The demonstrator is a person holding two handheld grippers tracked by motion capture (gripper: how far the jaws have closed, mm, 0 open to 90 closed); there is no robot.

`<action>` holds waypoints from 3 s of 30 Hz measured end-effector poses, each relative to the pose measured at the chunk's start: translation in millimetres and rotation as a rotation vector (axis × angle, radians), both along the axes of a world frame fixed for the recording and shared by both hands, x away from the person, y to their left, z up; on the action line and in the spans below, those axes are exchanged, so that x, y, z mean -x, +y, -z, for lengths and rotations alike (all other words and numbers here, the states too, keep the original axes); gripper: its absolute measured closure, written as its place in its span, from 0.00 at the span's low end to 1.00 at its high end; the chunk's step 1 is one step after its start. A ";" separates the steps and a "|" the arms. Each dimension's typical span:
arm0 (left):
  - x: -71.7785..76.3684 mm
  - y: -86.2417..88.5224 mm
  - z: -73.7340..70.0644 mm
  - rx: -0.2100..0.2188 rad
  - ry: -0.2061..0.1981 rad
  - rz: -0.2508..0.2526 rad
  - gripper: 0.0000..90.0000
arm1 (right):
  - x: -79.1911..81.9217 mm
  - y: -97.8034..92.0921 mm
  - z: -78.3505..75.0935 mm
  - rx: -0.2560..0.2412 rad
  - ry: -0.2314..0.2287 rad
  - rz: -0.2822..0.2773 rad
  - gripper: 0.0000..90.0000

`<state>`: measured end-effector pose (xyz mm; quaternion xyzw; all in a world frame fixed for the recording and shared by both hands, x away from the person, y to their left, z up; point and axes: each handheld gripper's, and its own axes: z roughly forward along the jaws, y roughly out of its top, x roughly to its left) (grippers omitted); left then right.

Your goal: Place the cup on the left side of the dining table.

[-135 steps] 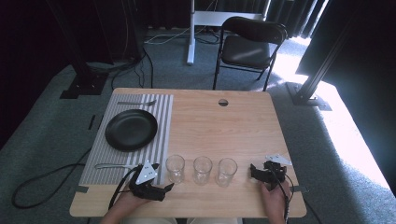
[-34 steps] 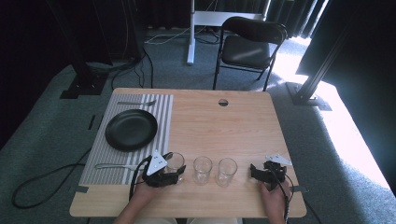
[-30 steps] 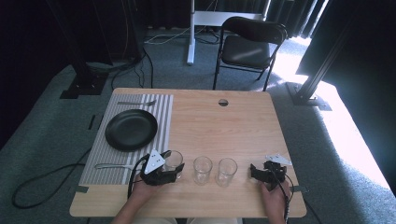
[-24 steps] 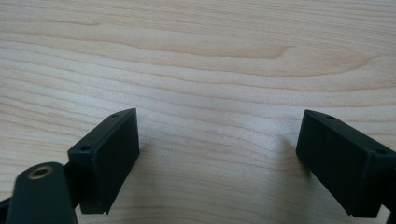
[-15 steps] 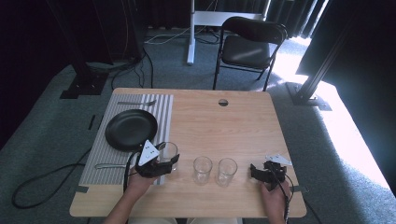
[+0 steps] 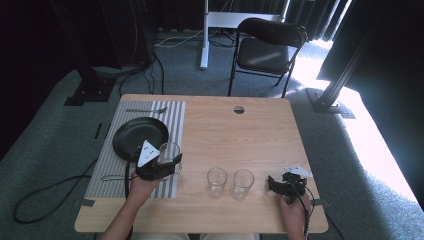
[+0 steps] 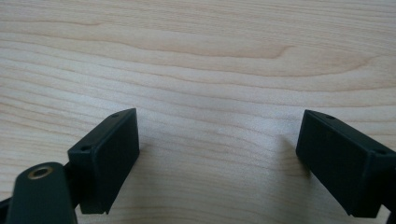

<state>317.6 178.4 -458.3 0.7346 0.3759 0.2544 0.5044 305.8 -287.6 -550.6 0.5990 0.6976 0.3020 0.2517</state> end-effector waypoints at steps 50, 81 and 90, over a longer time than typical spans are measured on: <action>-19.2 37.7 40.7 -0.045 0.049 -0.110 0.32 | 0.6 0.2 -0.1 0.000 -0.001 0.001 0.15; -2.5 39.9 46.3 -0.148 0.185 -0.137 0.03 | 0.5 0.2 -0.1 0.000 -0.001 0.001 0.15; 13.7 52.2 50.0 -0.174 0.122 -0.234 0.03 | 0.6 0.2 -0.2 0.000 0.001 0.002 0.15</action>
